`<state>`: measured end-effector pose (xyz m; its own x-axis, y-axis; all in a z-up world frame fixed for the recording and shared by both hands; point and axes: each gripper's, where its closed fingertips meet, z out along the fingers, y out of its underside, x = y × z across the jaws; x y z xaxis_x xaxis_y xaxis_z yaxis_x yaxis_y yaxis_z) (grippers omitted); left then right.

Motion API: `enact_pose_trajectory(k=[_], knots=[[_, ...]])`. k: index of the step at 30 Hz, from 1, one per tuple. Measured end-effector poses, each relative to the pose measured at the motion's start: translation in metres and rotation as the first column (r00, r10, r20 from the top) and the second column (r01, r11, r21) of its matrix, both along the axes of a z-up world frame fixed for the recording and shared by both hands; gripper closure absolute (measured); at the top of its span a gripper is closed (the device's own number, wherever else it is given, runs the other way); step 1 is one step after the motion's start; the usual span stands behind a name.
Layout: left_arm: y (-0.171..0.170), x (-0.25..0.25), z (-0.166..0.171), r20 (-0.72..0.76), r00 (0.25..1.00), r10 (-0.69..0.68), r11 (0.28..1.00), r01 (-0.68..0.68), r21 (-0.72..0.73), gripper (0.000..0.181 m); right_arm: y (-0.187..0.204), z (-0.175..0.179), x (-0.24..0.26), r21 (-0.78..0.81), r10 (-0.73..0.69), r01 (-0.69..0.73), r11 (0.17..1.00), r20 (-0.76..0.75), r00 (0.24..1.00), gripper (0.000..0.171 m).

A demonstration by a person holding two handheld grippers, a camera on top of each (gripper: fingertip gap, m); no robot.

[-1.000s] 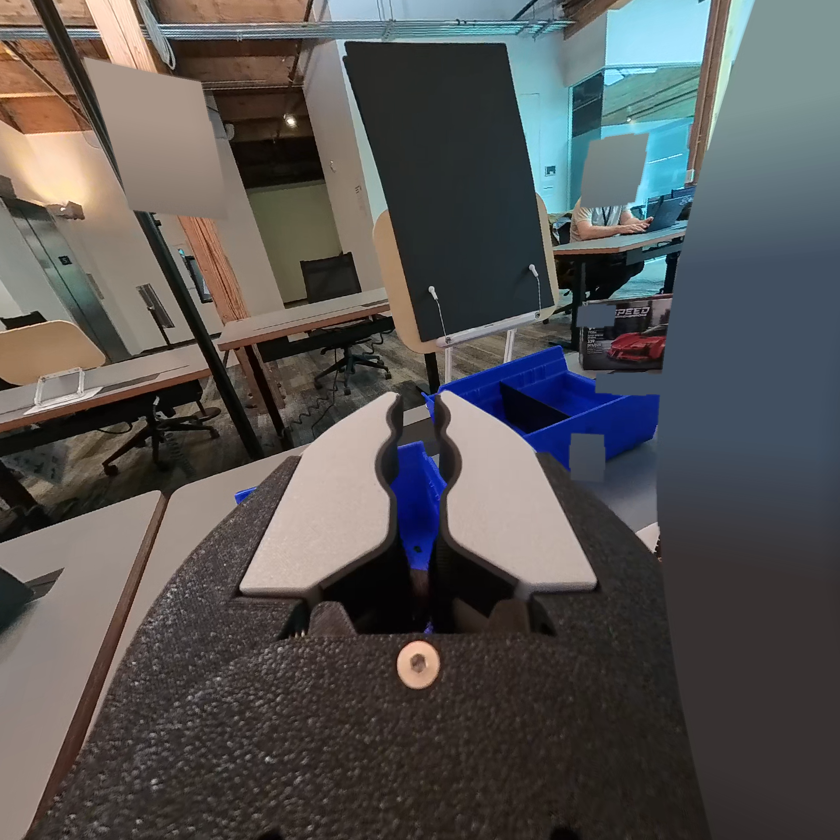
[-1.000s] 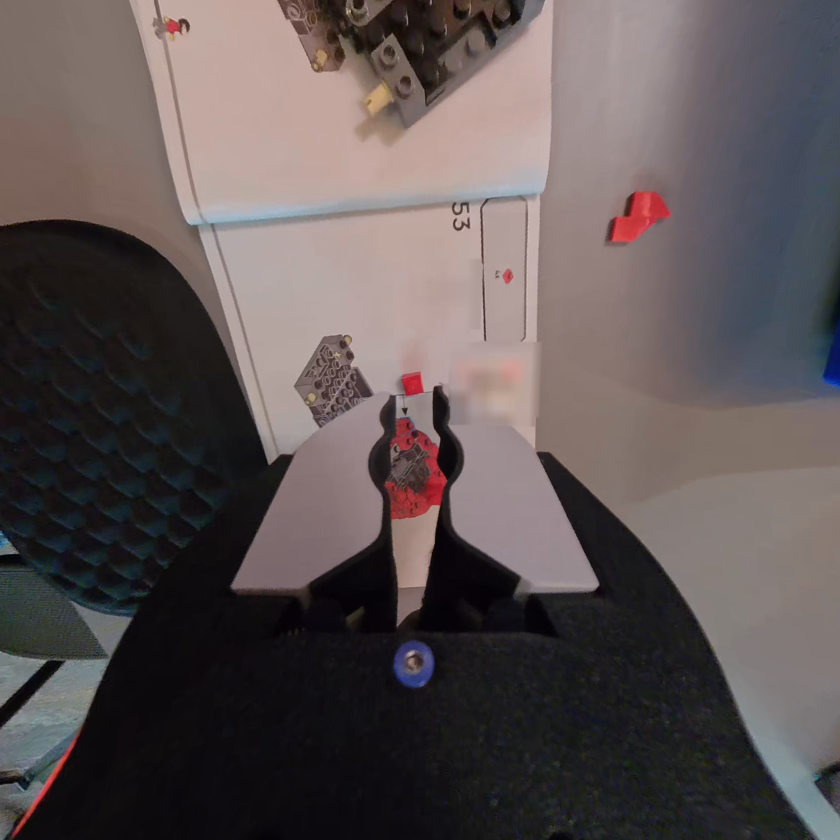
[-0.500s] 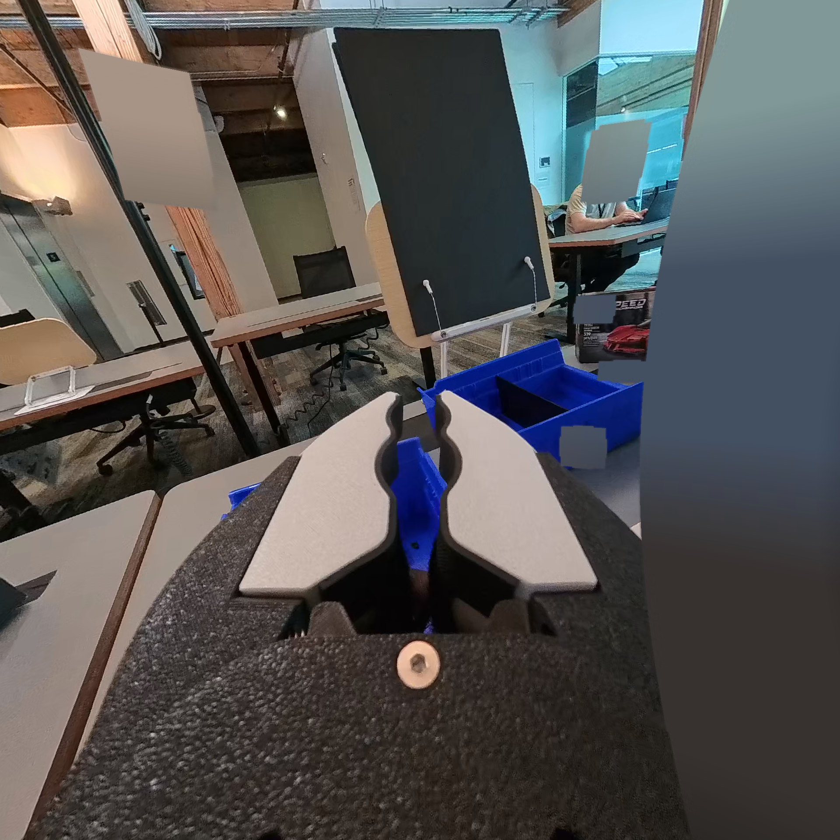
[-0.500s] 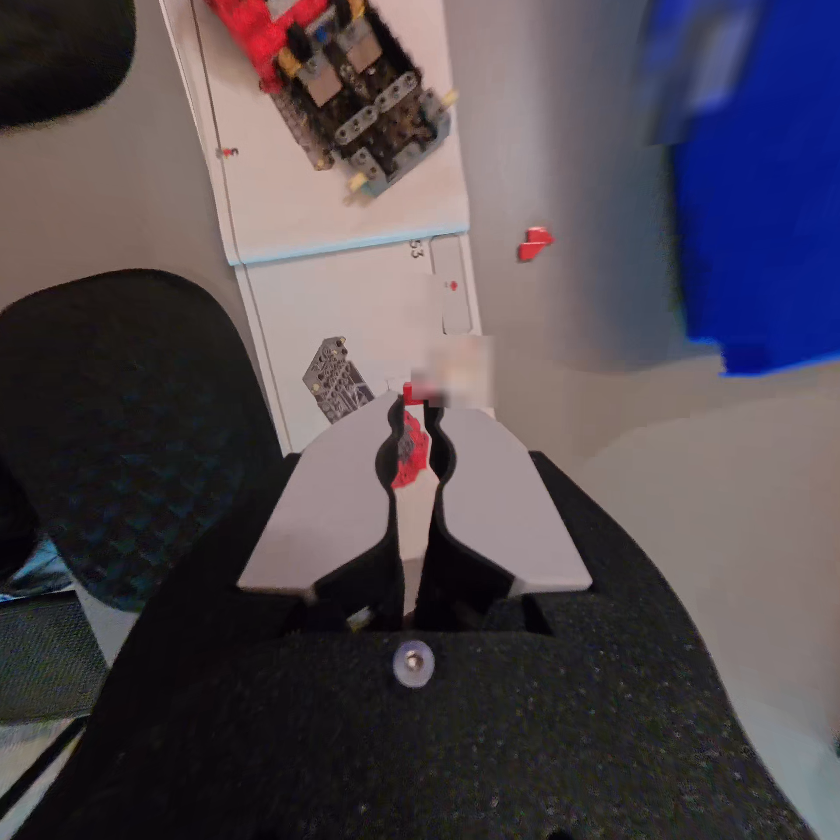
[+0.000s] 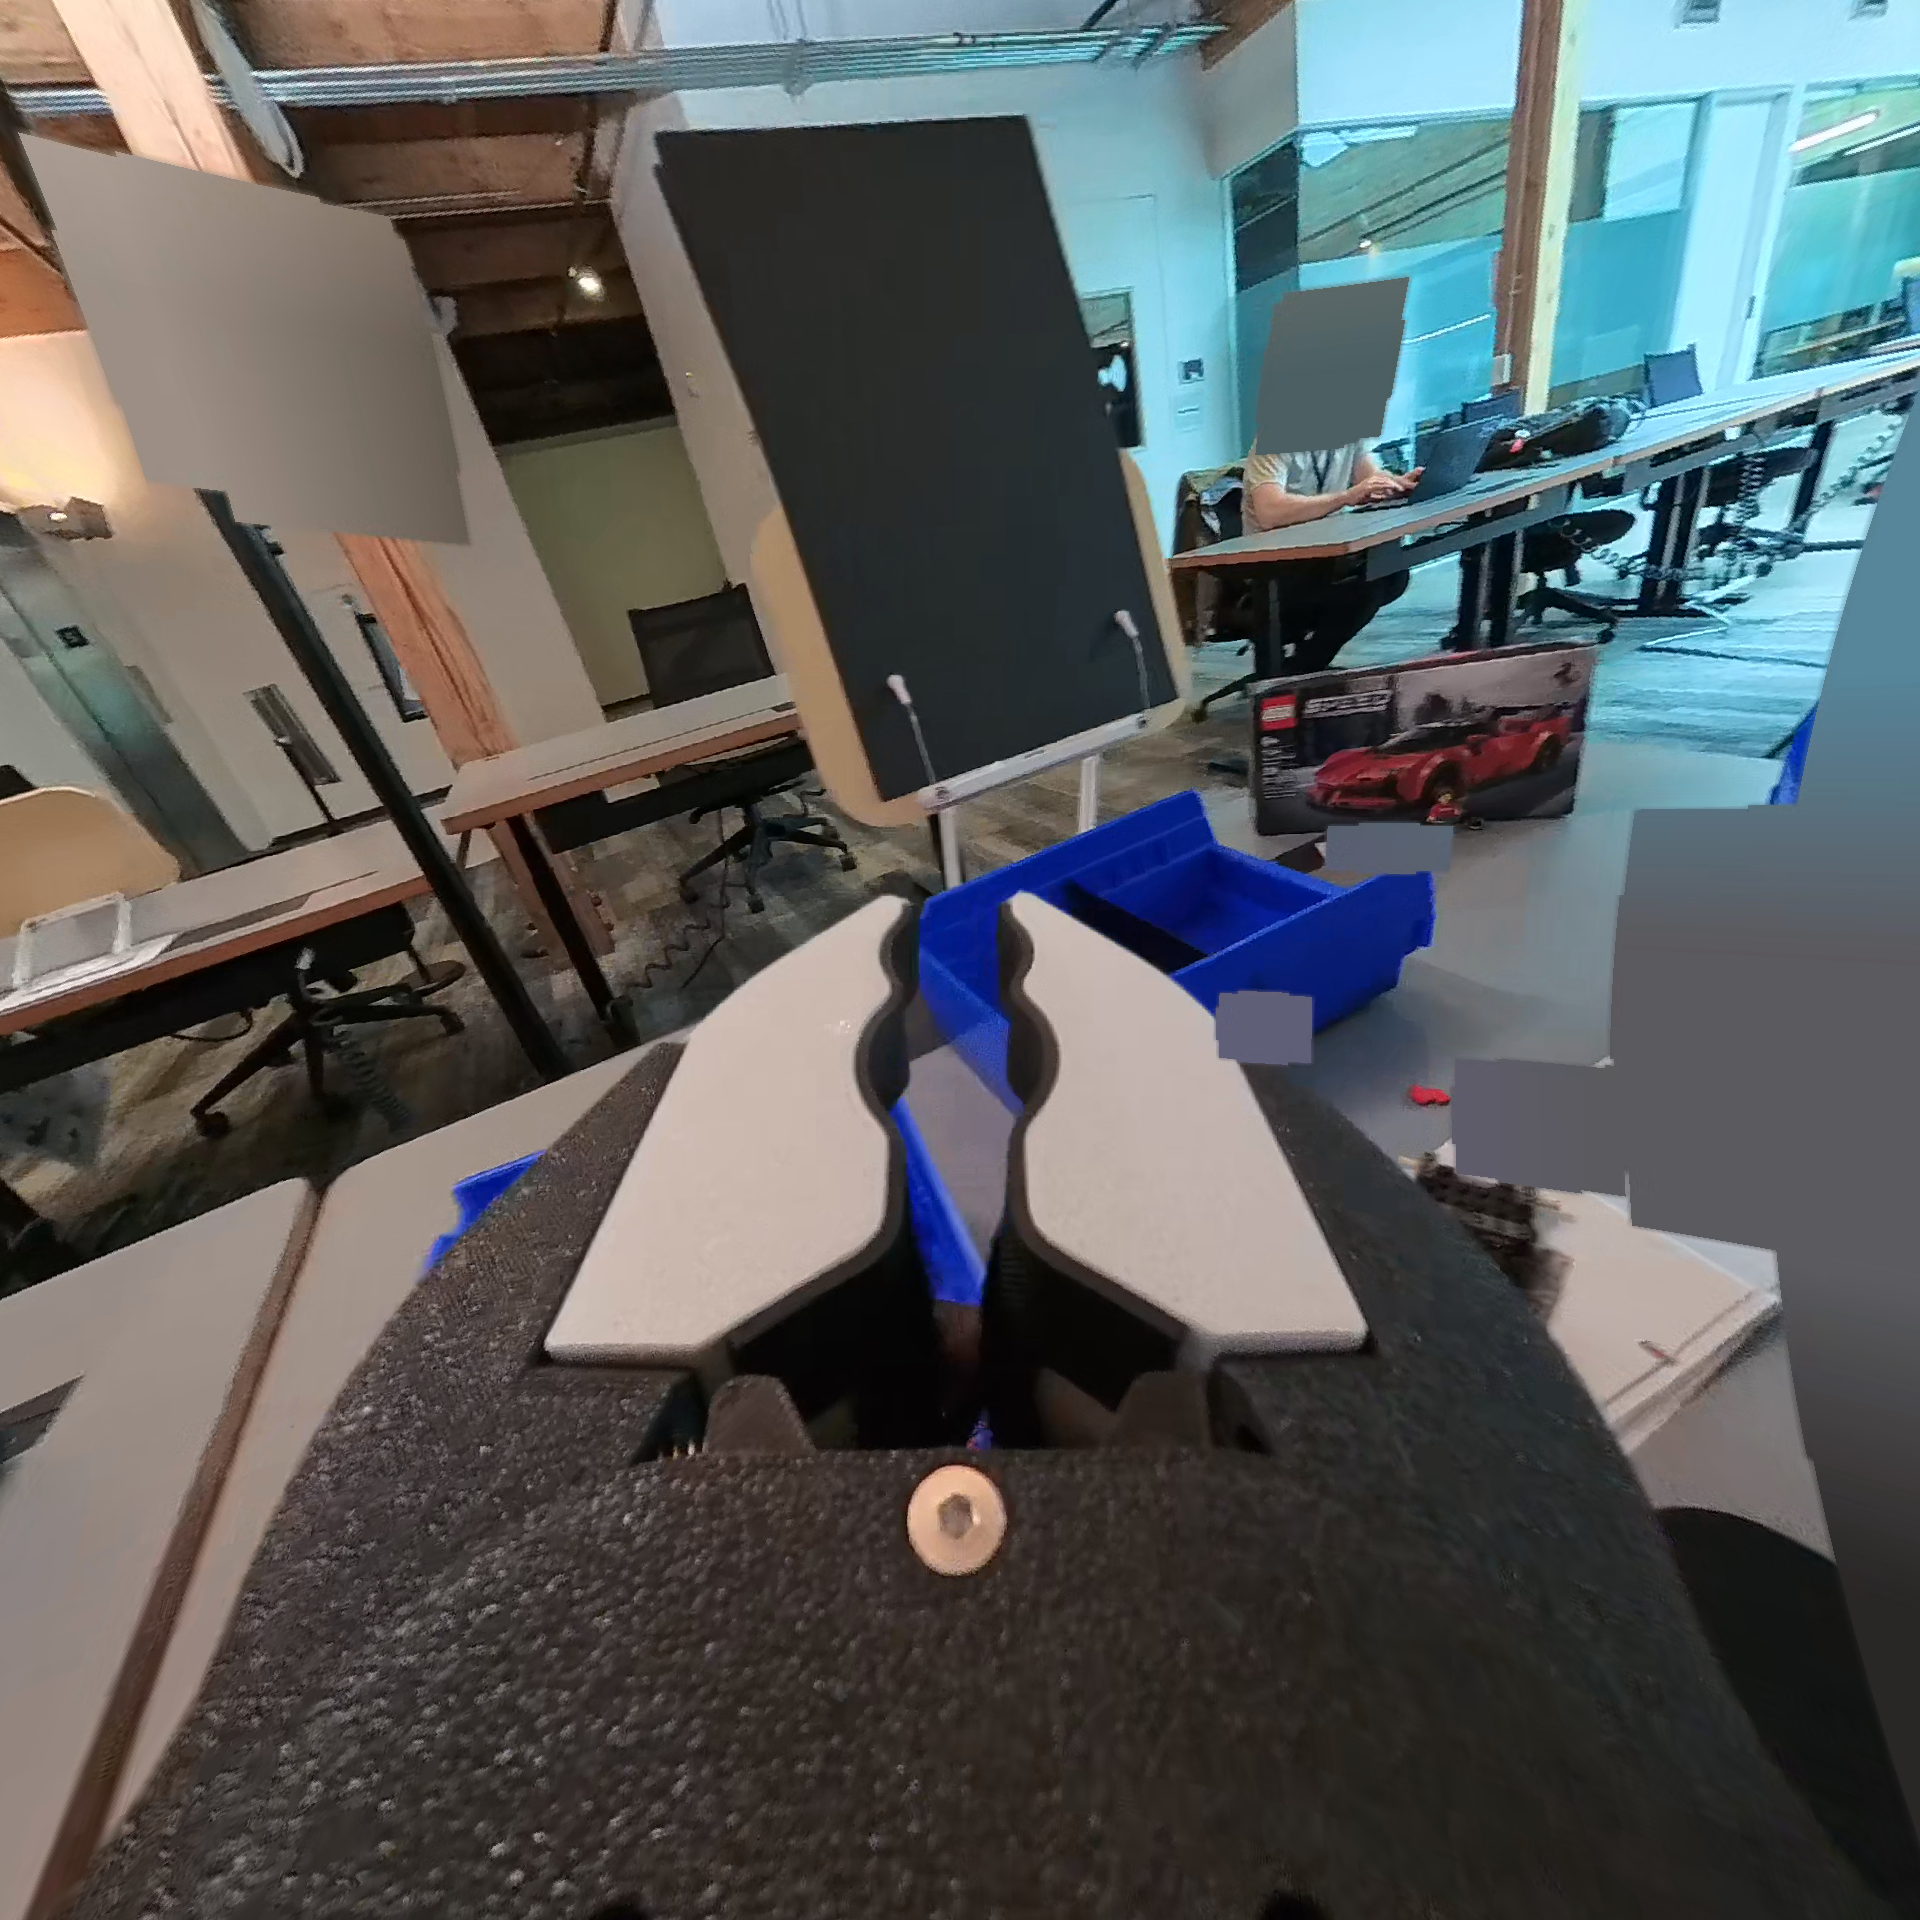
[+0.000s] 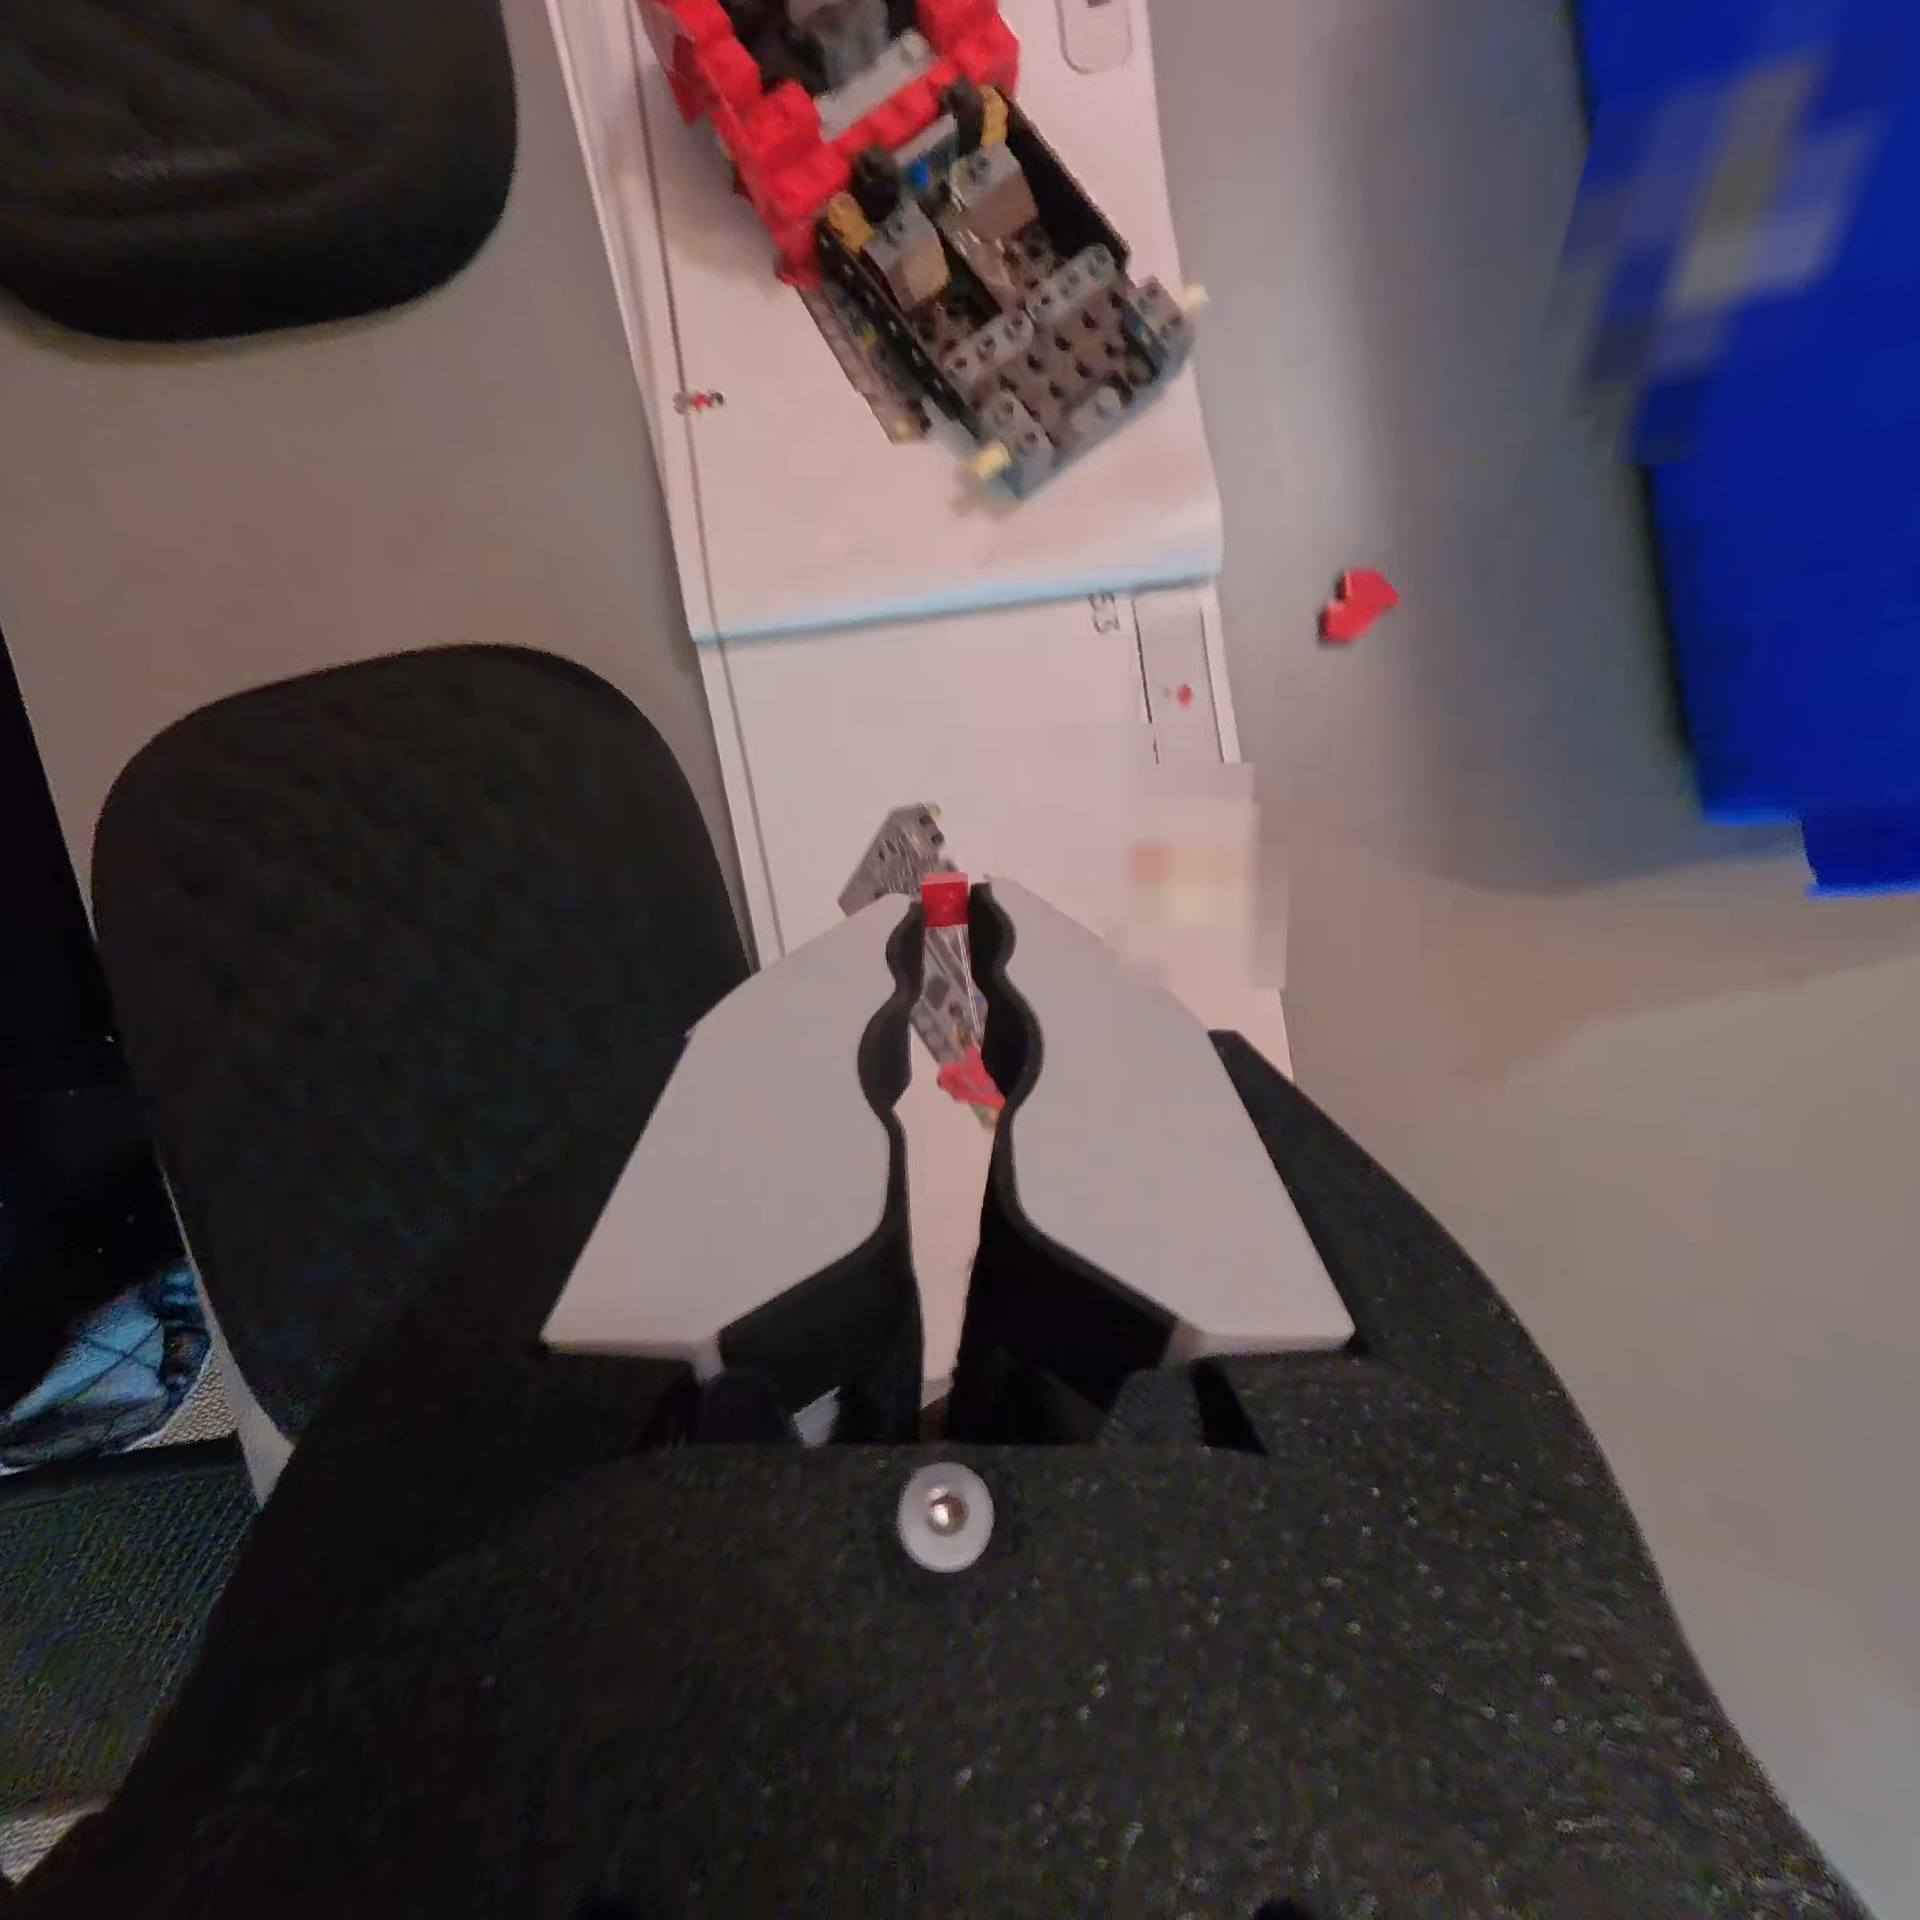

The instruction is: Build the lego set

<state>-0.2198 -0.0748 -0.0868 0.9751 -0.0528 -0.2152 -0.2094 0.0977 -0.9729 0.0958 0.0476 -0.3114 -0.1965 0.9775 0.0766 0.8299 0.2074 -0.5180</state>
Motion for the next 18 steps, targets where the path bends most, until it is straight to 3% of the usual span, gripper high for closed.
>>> enact_pose_trajectory(k=[5, 9, 13, 18], knots=[[0.017, 0.040, -0.016, 0.021, 0.994, -0.108, 0.992, 0.110, -0.069, 0.166, -0.023, 0.005, -0.037, -0.055, 0.103, -0.108, 0.993, -0.078, 0.992, 0.163], [0.029, 0.053, -0.019, -0.068, 0.989, -0.130, 0.983, 0.119, -0.138, 0.164, -0.046, 0.004, -0.070, -0.103, 0.192, -0.201, 0.974, -0.096, 0.977, 0.162], [0.034, 0.039, -0.015, -0.117, 0.990, -0.080, 0.987, 0.062, -0.147, 0.163, -0.057, -0.004, -0.097, -0.077, 0.282, -0.286, 0.955, -0.061, 0.958, 0.162], [0.028, 0.002, -0.023, -0.061, 0.998, -0.025, 0.992, 0.017, -0.129, 0.163, -0.056, -0.010, -0.112, -0.068, 0.324, -0.325, 0.943, -0.027, 0.946, 0.162]])
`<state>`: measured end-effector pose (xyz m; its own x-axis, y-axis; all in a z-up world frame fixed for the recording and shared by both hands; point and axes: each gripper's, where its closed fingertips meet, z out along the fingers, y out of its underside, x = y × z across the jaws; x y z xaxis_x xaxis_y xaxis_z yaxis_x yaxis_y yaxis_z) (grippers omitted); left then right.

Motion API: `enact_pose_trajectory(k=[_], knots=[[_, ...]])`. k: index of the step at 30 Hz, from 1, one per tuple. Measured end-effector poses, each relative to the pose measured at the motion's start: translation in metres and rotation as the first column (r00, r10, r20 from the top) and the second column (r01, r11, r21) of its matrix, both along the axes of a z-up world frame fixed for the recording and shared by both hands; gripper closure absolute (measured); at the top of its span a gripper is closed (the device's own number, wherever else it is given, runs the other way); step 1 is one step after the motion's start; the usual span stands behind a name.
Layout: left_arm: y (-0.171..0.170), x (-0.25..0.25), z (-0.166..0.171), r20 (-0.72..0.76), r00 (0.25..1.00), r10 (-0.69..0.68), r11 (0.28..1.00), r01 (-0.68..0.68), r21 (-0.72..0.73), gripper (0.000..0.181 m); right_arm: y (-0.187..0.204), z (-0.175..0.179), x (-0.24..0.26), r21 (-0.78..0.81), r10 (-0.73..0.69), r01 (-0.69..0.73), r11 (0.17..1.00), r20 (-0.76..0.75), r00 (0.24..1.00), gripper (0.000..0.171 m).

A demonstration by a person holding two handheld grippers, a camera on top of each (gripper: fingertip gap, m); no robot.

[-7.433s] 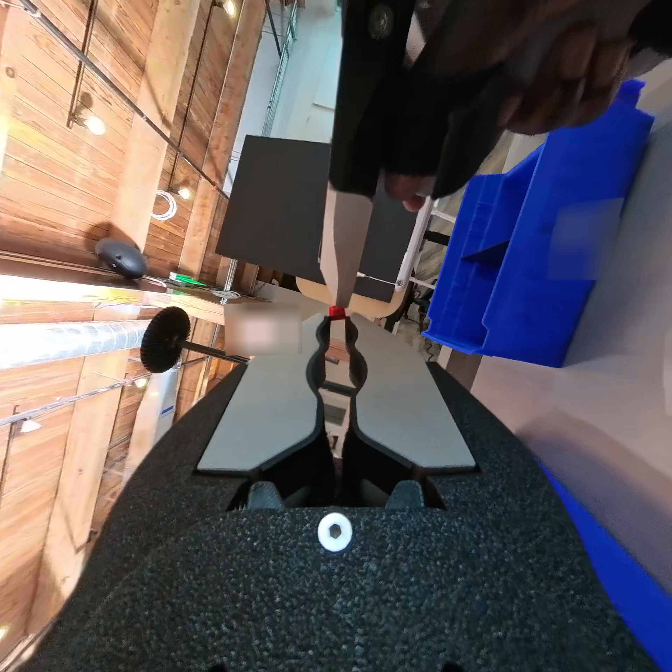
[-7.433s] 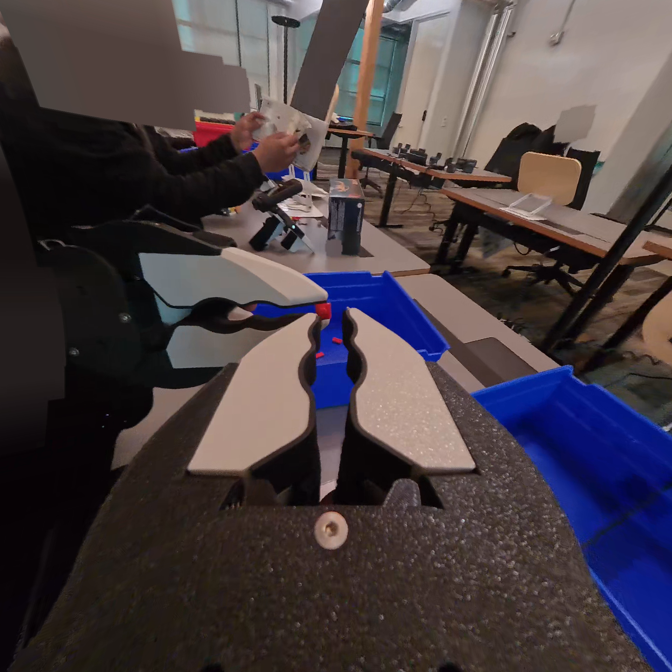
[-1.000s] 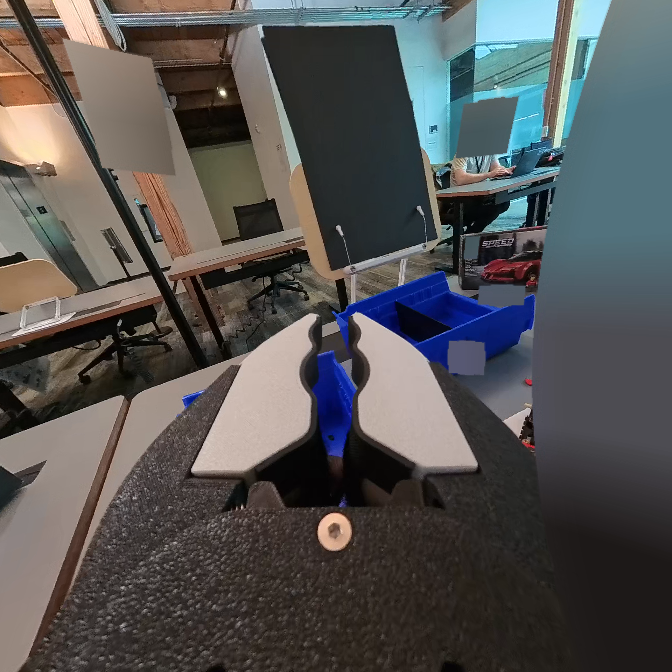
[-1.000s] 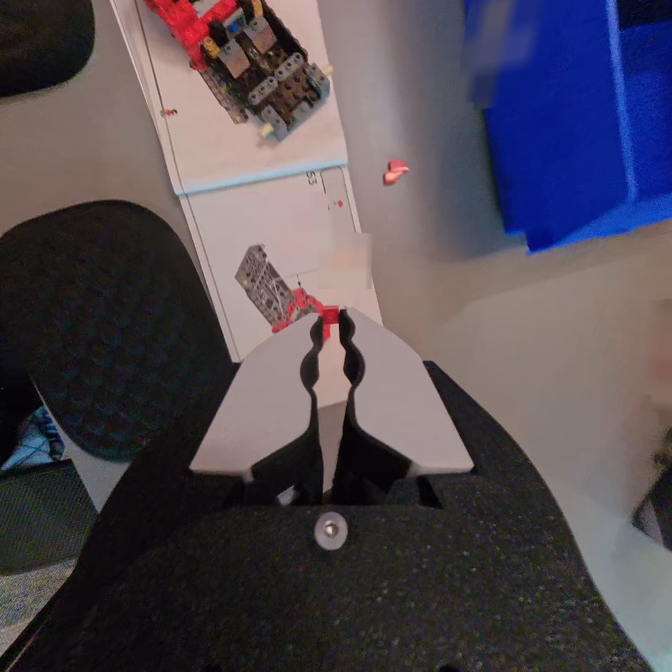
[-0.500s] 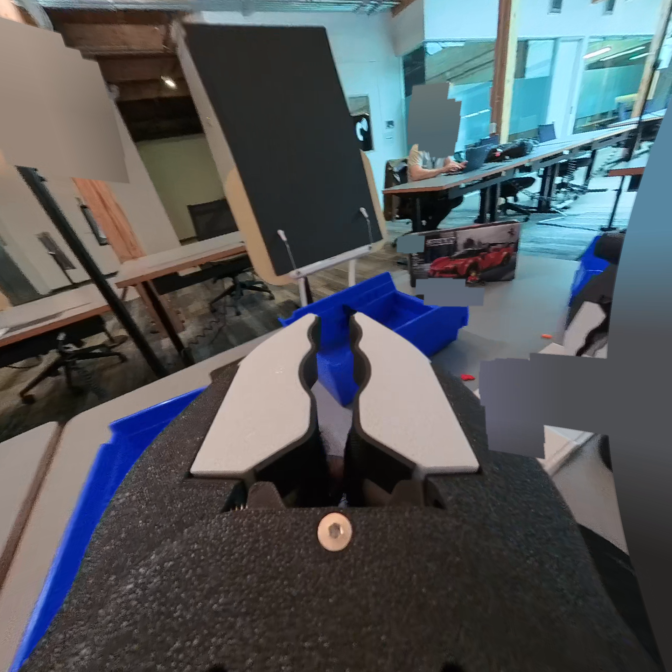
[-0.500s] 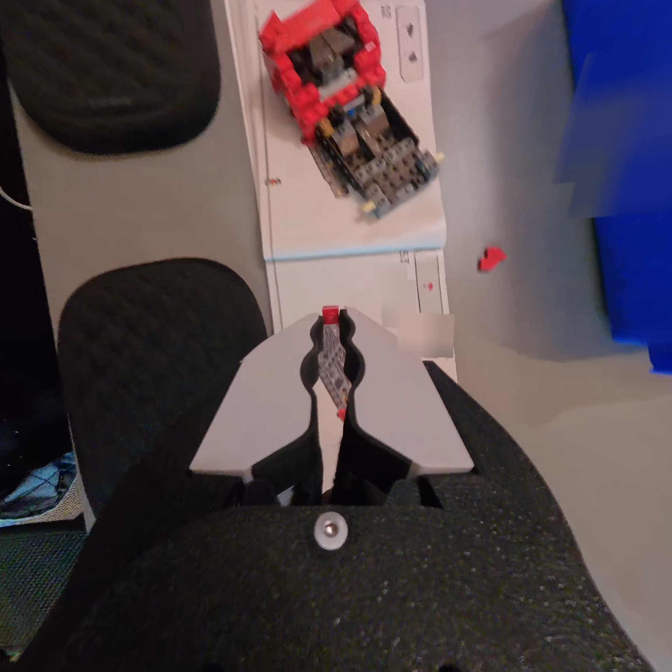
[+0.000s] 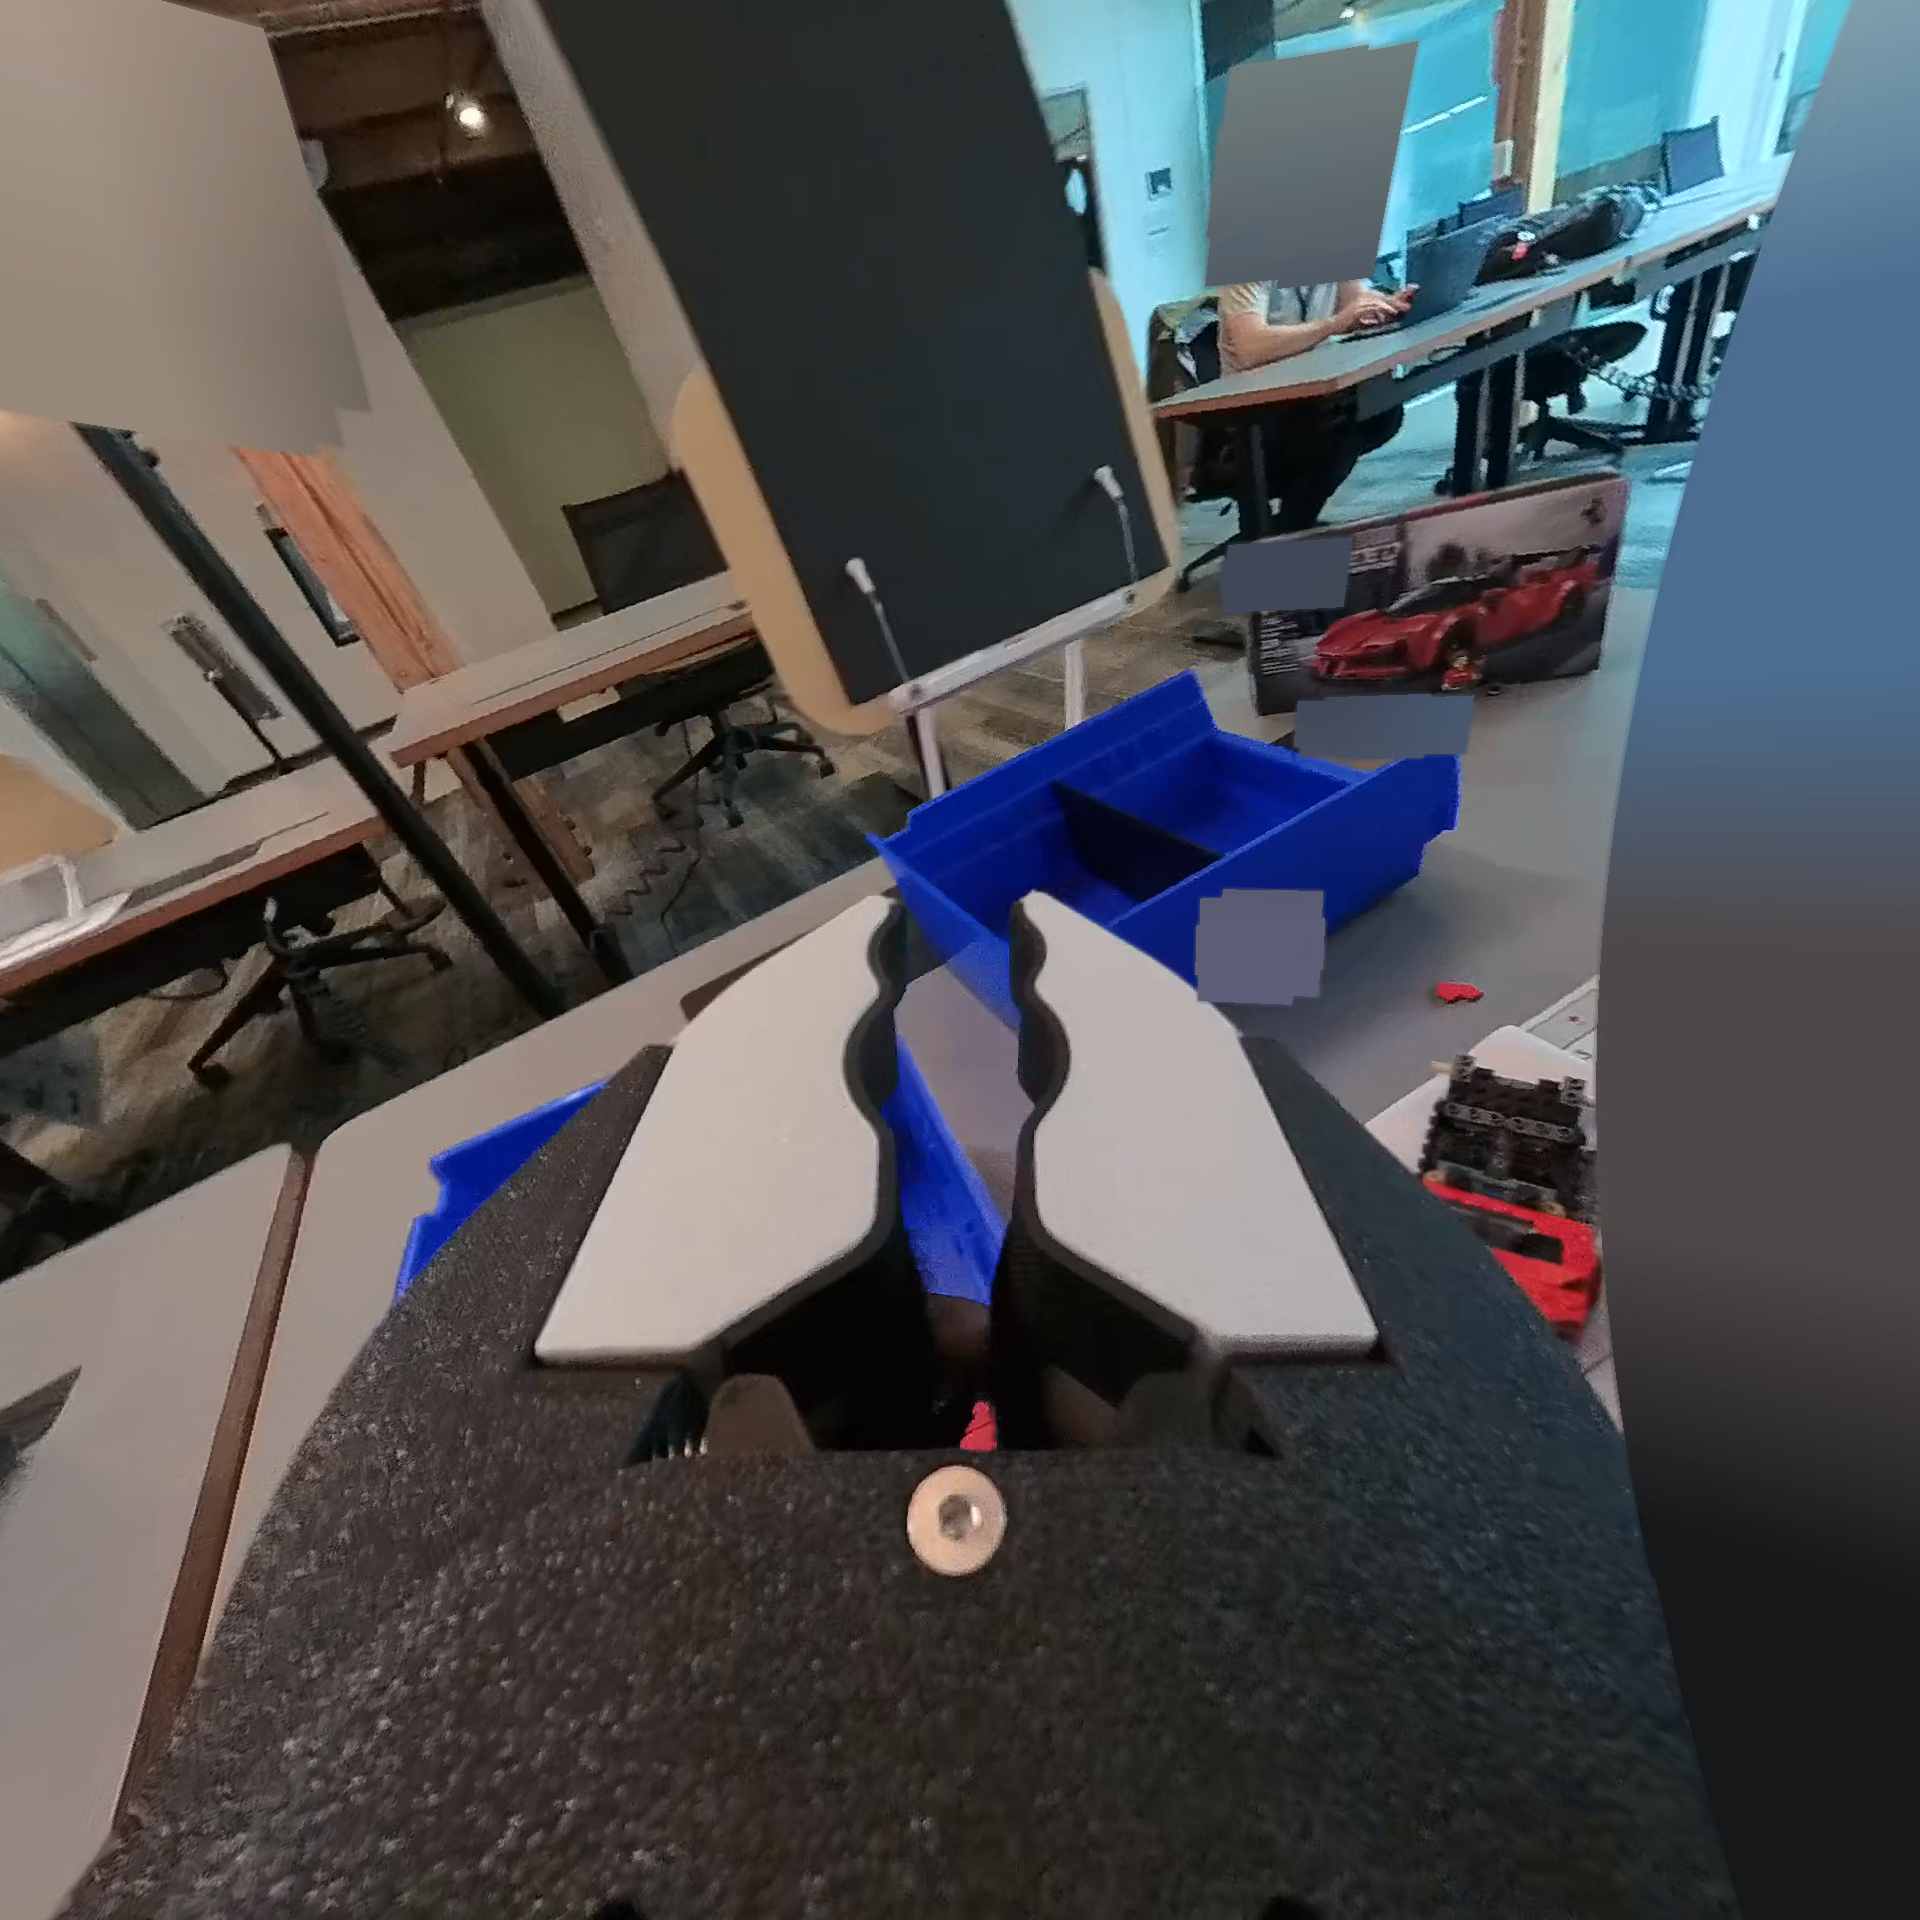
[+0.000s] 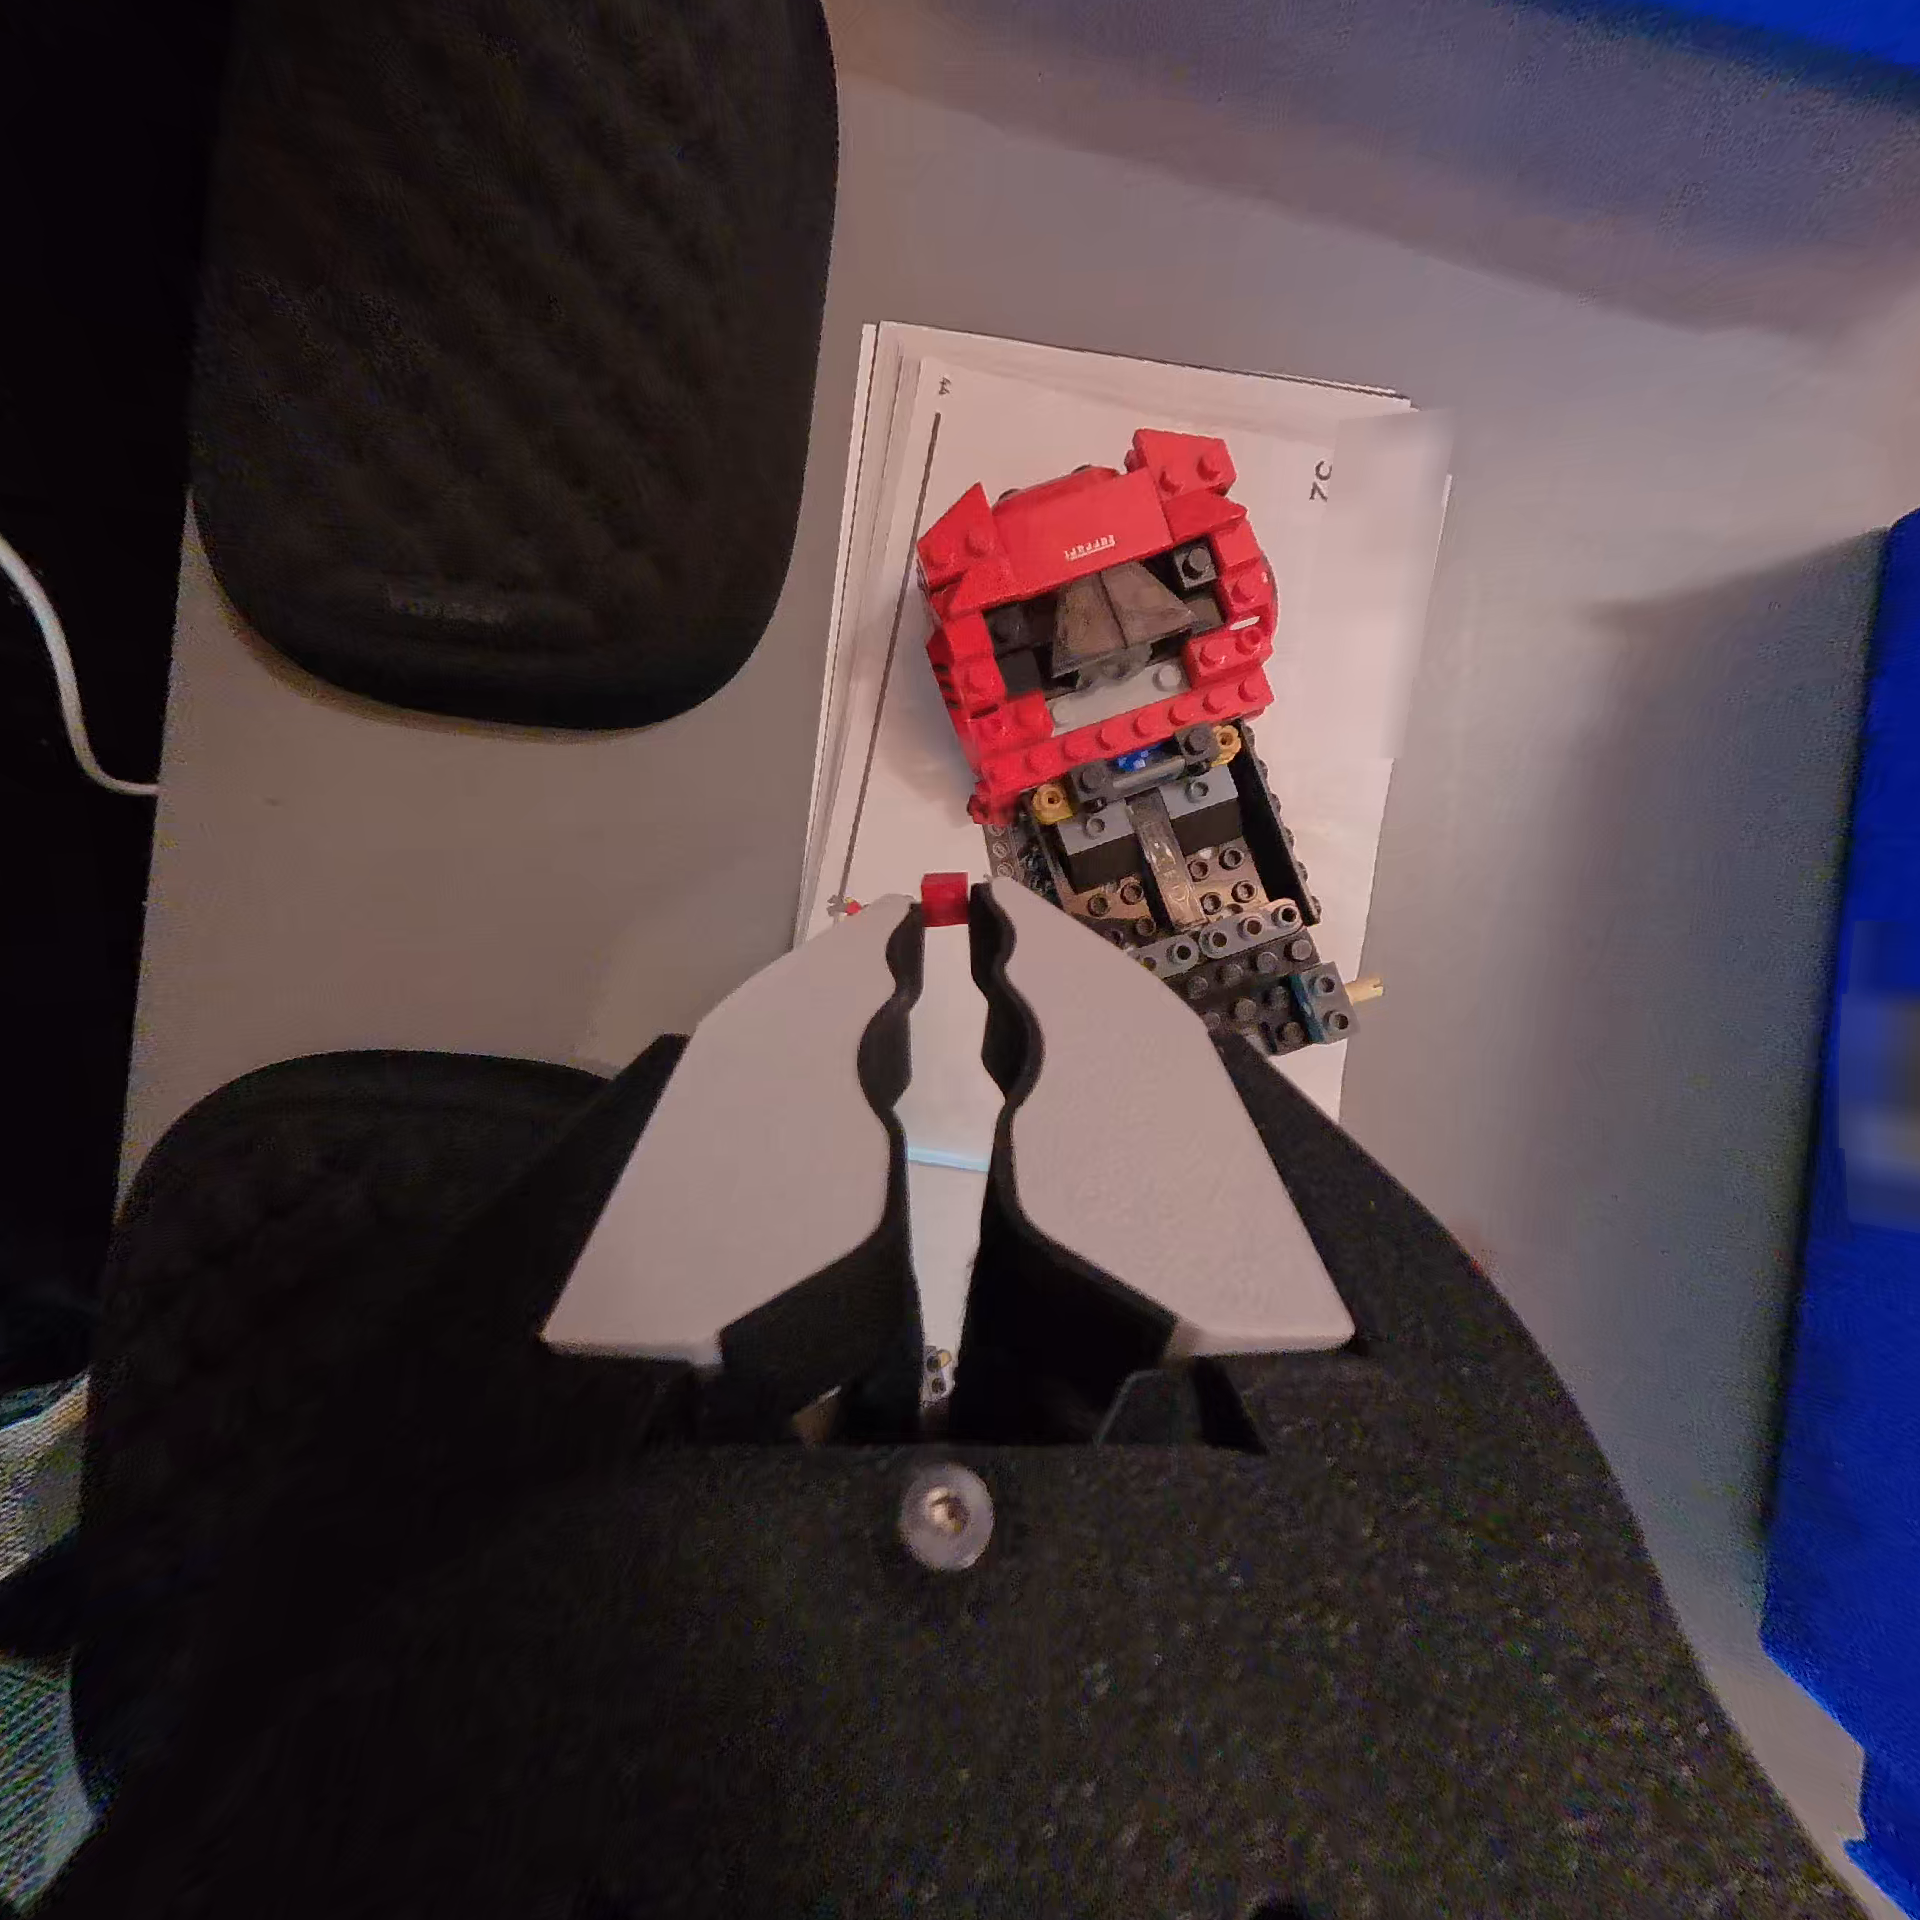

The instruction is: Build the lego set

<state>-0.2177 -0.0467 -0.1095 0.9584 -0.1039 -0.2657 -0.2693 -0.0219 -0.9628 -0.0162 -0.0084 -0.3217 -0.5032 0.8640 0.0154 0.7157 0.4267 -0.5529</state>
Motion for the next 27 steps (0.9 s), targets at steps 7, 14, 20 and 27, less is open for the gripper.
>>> enact_pose_trajectory(k=[7, 14, 20, 27], knots=[[-0.017, -0.063, -0.002, 0.154, 0.978, 0.143, 0.986, -0.154, 0.058, 0.165, 0.023, 0.014, 0.004, -0.210, -0.247, 0.196, 0.958, -0.249, 0.937, 0.163], [-0.012, -0.058, 0.001, 0.193, 0.976, 0.097, 0.989, -0.116, 0.087, 0.165, 0.060, 0.029, 0.014, -0.356, -0.440, 0.303, 0.884, -0.415, 0.796, 0.163], [0.016, 0.027, -0.038, 0.096, 0.973, -0.208, 0.966, 0.220, -0.137, 0.147, 0.085, 0.063, 0.040, -0.375, -0.553, 0.408, 0.832, -0.504, 0.664, 0.163], [0.030, 0.104, -0.115, 0.065, 0.941, -0.332, 0.861, 0.331, -0.387, 0.120, 0.107, 0.117, 0.114, -0.497, -0.687, 0.488, 0.718, -0.619, 0.380, 0.163]])
